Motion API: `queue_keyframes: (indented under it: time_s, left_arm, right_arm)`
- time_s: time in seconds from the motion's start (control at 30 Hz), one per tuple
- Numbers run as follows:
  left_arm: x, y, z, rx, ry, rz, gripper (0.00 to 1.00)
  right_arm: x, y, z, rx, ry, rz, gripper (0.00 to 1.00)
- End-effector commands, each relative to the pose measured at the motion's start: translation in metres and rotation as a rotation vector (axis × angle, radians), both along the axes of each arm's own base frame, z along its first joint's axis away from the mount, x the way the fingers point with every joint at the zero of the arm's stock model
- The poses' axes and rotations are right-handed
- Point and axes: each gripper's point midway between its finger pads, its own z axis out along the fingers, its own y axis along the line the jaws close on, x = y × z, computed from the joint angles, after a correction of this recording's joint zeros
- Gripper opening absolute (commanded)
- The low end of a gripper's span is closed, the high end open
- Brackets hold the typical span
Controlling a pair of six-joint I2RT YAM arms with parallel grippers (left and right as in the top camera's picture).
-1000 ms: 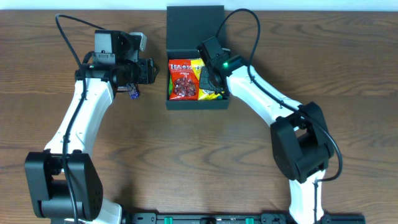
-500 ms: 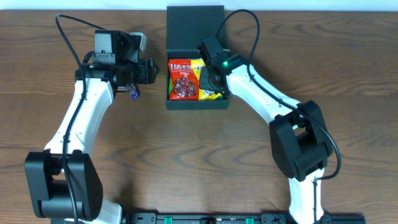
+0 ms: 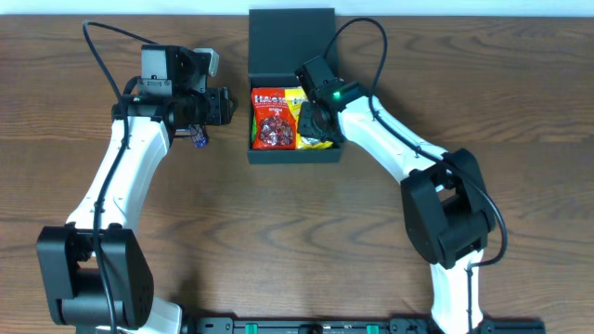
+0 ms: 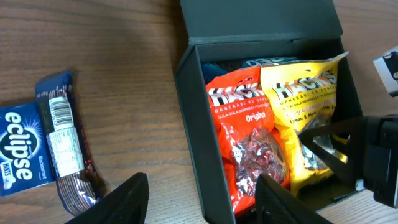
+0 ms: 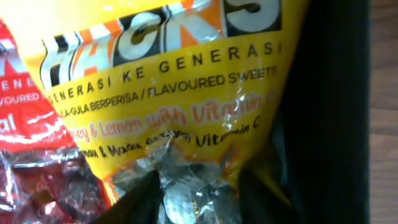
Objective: Pack container
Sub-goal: 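Lower the yellow bag into the box beside the red bag and release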
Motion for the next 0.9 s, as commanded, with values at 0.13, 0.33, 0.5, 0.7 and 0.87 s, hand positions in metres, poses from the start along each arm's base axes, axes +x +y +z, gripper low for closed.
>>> queue_keyframes:
  time_s: [0.13, 0.33, 0.5, 0.7, 0.87]
  left_arm:
    - [0.000, 0.003, 0.009, 0.003, -0.024, 0.004, 0.56]
    - [0.000, 0.003, 0.009, 0.003, -0.024, 0.005, 0.56]
    - [0.000, 0.003, 0.009, 0.003, -0.024, 0.005, 0.56]
    - [0.000, 0.003, 0.009, 0.003, -0.024, 0.005, 0.56]
    - [0.000, 0.003, 0.009, 0.003, -0.024, 0.004, 0.56]
  right_arm:
    - [0.005, 0.006, 0.058, 0.060, -0.112, 0.057, 0.52]
    - [0.013, 0.010, 0.098, 0.099, -0.222, 0.092, 0.37]
    - [0.029, 0.006, 0.097, 0.051, -0.287, 0.082, 0.01]
    - [0.037, 0.000, 0.063, -0.026, -0.265, 0.084, 0.01]
    - [0.042, 0.002, 0.026, -0.050, -0.225, 0.085, 0.02]
